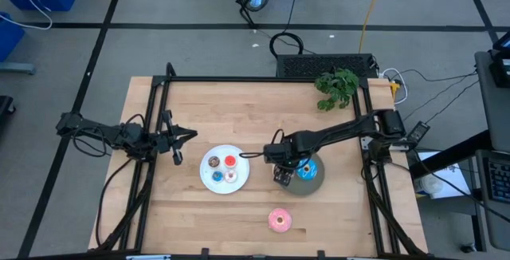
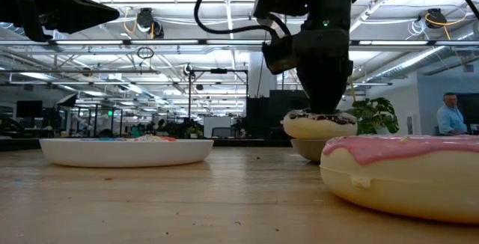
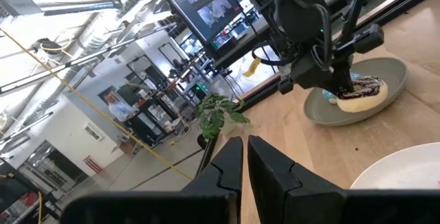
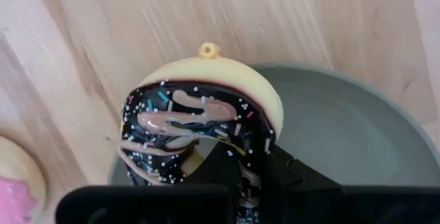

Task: Pick & Place donuts
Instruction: Put the large black and pink donut on the gray plate

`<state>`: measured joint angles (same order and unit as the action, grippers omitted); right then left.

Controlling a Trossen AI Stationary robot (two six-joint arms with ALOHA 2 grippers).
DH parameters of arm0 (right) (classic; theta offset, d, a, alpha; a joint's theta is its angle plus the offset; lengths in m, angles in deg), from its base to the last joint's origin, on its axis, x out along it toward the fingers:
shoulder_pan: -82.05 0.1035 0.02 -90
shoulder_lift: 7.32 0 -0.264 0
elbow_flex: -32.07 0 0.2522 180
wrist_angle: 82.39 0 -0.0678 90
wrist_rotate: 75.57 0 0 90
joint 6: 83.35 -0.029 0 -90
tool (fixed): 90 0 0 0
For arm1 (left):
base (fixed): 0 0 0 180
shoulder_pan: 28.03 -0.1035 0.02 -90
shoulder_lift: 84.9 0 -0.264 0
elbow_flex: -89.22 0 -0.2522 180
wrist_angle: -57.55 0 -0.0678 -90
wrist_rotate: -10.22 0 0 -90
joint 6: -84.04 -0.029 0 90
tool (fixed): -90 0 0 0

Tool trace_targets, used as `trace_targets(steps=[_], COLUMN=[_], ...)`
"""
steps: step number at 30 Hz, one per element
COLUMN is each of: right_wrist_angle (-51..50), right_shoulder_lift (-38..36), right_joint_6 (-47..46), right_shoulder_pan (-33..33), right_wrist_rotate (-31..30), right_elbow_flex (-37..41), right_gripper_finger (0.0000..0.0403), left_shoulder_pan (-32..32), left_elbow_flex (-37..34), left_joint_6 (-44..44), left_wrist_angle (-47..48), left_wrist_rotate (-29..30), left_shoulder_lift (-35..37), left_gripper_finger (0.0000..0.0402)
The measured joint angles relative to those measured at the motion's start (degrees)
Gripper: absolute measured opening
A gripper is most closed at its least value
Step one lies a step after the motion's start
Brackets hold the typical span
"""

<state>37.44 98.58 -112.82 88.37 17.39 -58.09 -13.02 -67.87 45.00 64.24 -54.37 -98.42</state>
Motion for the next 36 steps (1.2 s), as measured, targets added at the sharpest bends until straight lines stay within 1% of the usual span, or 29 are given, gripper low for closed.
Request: trace_targets(steps=[13, 16, 19, 24, 26, 29, 36], right_wrist_angle=[-1.93, -1.57, 1.17, 4.20, 4.63, 4.64, 4.05], right_shoulder_lift=[-1.25, -1.19, -1.19, -1.26, -1.26, -1.30, -3.55], right_joint_6=[-2.24, -2.38, -2.40, -1.17, -1.28, -1.09, -1.27], right_shoulder_pan=[0.02, 0.02, 0.02, 0.02, 0.02, 0.13, 0.15], right_wrist_rotate=[-0.08, 0.10, 0.29, 3.25, 3.32, 3.28, 3.30], right_elbow_flex=[0.92, 2.46, 4.91, 8.48, 8.90, 8.90, 8.90], right_gripper_finger=[0.0013, 0.0013, 0.0013, 0.0018, 0.0028, 0.0054, 0.0148], left_shoulder_pan=[-0.01, 0.01, 0.00, 0.02, 0.02, -0.01, -0.01], left_elbow_flex=[0.00, 0.00, 0.00, 0.00, 0.00, 0.00, 0.00], left_joint_6=[-0.13, -0.13, -0.14, -0.16, -0.16, -0.16, -0.16], left_wrist_angle=[-0.02, -0.02, -0.02, -0.02, -0.04, -0.03, -0.07], left_wrist_rotate=[-0.05, -0.04, -0.05, -0.06, -0.06, -0.06, -0.08], left_shoulder_lift=[0.02, 0.01, 0.01, 0.02, 0.01, 0.02, 0.02], left_gripper_finger=[0.0031, 0.0031, 0.0031, 0.0031, 0.0031, 0.0031, 0.0031])
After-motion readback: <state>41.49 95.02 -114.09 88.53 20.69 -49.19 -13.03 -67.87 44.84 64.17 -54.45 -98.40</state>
